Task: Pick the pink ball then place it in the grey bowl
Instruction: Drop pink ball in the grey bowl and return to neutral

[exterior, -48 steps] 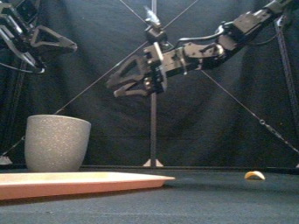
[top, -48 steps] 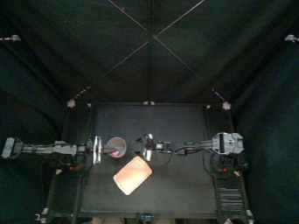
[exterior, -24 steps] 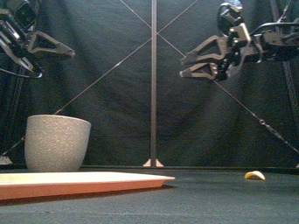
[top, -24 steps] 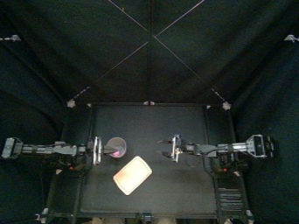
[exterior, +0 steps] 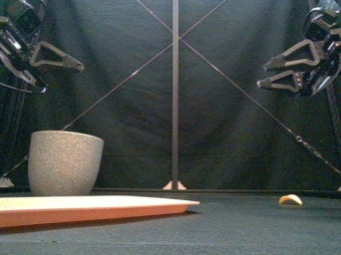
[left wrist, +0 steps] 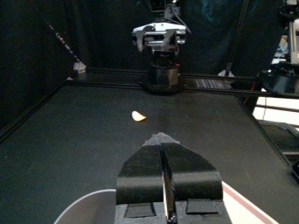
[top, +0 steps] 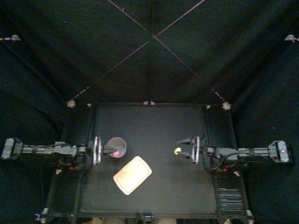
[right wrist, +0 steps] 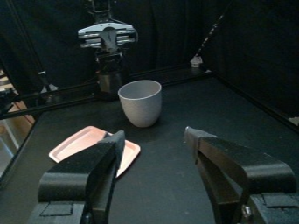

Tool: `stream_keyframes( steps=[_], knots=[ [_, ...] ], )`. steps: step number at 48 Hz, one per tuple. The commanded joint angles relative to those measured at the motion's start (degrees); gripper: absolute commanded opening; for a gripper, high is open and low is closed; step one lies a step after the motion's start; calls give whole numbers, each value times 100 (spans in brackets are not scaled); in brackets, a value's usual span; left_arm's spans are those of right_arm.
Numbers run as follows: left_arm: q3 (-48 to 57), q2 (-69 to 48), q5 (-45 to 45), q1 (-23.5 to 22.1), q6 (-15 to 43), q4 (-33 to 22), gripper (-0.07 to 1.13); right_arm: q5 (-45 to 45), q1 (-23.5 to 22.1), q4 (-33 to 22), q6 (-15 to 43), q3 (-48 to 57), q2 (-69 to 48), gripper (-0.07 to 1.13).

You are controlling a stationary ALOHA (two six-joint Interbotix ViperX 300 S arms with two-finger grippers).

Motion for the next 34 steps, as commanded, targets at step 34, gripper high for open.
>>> stream_keyframes(
  steps=[34],
  knots=[
    [-35, 18, -53, 35, 9, 9, 2, 167, -18, 132, -9, -149, 53, 92]
  ],
)
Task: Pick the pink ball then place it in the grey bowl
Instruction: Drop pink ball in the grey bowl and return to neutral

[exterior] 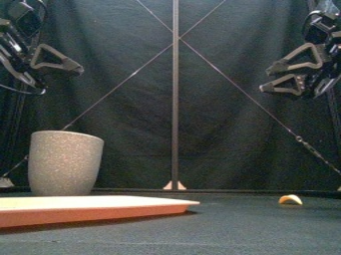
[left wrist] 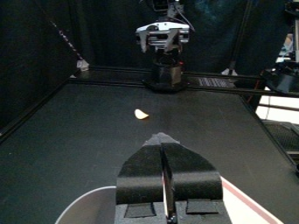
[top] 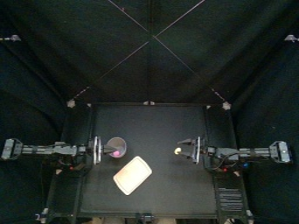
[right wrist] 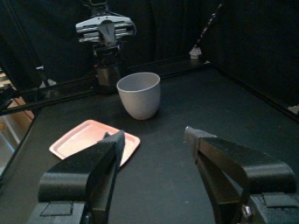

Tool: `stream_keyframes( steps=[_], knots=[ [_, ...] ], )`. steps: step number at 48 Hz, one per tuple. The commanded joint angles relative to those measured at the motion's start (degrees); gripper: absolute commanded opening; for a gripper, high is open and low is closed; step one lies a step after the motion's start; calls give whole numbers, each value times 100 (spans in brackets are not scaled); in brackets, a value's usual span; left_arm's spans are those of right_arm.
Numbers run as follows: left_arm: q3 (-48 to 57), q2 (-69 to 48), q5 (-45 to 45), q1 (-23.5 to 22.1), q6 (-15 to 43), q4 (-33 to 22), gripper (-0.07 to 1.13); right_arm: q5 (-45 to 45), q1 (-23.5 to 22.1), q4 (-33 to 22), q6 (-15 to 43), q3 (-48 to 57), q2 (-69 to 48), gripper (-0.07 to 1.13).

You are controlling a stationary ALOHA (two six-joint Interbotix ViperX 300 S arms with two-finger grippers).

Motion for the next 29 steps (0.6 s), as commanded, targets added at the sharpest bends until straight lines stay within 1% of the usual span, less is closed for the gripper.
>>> stream_keyframes(
  steps=[1, 12, 29],
  knots=[
    [-53, 26, -53, 18, 0, 9, 2, -18, -9, 53, 0, -149, 44, 92],
    [-53, 26, -53, 9, 0, 9, 2, 53, -26, 114, -9, -149, 79, 92],
    [-53, 26, -53, 18, 0, 0, 2, 606, -132, 114, -9, -176, 211, 92]
  ],
)
